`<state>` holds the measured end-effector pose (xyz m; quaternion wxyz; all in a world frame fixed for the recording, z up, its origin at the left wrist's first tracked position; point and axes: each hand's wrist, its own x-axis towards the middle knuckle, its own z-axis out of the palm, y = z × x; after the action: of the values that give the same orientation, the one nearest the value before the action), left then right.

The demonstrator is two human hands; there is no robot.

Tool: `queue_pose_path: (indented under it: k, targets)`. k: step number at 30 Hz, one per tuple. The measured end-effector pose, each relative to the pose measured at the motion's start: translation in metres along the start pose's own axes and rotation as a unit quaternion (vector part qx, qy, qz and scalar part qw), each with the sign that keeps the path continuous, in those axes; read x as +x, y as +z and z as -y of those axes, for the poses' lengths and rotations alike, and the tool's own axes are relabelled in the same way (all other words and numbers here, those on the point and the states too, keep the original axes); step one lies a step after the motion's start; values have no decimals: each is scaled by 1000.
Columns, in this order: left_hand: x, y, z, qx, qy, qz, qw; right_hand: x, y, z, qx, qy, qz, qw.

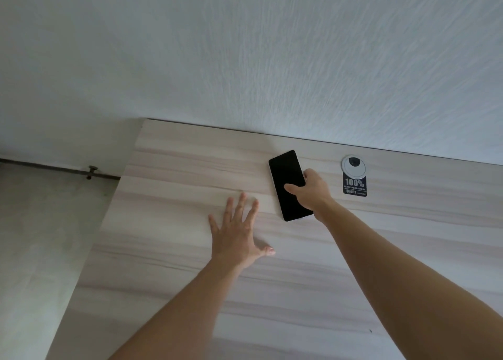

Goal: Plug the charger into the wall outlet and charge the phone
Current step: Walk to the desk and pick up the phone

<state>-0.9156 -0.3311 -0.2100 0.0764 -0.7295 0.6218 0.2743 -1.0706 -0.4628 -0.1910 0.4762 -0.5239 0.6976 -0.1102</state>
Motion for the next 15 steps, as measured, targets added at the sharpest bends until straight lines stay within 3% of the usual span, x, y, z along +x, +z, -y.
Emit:
queue_pose_path:
  k: [6, 11, 15]
  targets:
    - [-12, -33, -15, -214, -10, 11, 977, -47, -28, -7, 130, -15, 29, 991]
    - [-60, -64, -55, -443, 10, -49, 895, -105, -52, 6, 250, -20, 23, 968]
    - [-102, -88, -84, -538, 13, -46, 842, -157, -70, 15, 262, -54, 13, 964]
